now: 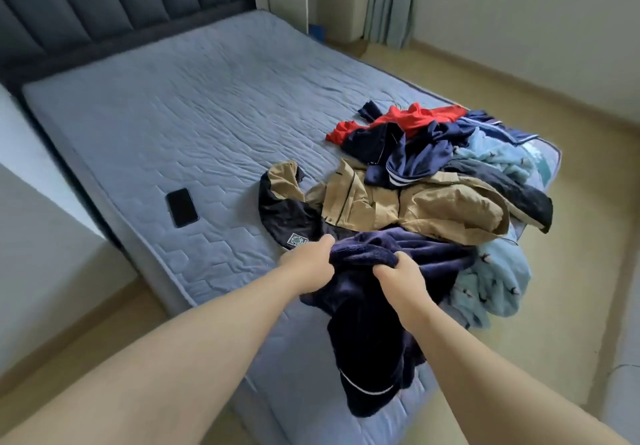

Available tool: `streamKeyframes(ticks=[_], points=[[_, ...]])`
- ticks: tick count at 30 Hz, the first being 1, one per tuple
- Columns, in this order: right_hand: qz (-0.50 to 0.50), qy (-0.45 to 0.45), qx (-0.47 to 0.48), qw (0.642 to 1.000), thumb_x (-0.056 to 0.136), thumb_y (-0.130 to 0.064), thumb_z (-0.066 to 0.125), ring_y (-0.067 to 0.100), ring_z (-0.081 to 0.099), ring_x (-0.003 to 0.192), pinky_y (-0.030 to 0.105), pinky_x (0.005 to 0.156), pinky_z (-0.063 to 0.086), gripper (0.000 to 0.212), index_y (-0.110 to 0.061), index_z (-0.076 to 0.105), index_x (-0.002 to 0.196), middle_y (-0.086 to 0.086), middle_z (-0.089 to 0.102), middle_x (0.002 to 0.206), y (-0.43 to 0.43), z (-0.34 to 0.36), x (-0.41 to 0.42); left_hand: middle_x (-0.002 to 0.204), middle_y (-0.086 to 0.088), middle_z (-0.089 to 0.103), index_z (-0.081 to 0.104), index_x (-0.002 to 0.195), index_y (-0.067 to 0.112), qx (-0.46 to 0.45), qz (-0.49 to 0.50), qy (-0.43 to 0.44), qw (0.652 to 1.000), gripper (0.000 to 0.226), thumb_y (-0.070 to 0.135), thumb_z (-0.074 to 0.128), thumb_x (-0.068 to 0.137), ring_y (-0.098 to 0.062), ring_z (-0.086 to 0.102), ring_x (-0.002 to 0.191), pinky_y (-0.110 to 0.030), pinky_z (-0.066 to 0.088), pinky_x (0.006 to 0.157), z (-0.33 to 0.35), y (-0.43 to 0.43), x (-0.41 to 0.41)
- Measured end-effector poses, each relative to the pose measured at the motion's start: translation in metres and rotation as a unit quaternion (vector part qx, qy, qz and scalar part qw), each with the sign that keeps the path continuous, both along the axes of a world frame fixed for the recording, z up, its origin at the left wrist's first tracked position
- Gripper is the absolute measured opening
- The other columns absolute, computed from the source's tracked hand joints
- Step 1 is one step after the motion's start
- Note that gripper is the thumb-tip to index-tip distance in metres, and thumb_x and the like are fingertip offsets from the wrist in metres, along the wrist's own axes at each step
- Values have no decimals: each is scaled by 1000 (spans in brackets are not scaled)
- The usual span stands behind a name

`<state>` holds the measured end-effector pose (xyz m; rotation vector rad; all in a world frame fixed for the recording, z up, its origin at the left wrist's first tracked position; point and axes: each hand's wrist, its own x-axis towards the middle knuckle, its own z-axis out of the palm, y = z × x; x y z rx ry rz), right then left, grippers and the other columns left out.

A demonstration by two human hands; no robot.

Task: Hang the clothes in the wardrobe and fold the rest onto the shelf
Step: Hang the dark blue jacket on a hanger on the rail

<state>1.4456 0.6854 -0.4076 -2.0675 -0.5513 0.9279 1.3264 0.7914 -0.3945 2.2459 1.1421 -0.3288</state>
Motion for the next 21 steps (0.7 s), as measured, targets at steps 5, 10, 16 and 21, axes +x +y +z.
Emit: streamKeyframes(ticks=[5,10,16,21], points=[[-19,17,106,994,79,-8,52,22,53,74,32,67,41,7,-15,54,78,5,58,74,33,99,-56,102,-14,58,44,103,13,11,69,-109,992,19,13,46,84,-31,55,94,-34,43,78,92,21,-64],[22,32,228,973,77,-5,51,23,55,75,35,68,46,10,-13,56,80,8,58,76,76,215,-110,75,-1,55,50,80,18,51,145,-276,949,10,20,59,83,-21,51,76,-25,35,57,200,42,-138],[53,164,340,925,79,-6,48,23,57,72,28,64,46,17,-14,61,86,10,61,81,96,315,-164,121,23,48,39,120,47,-71,91,-458,882,68,39,78,65,15,51,101,-5,45,73,286,30,-219],[163,246,373,880,64,-17,57,31,63,86,38,80,52,33,-13,68,95,13,68,87,91,387,-213,116,33,34,23,116,52,149,105,-479,859,91,9,83,62,24,40,100,7,33,76,324,11,-245]])
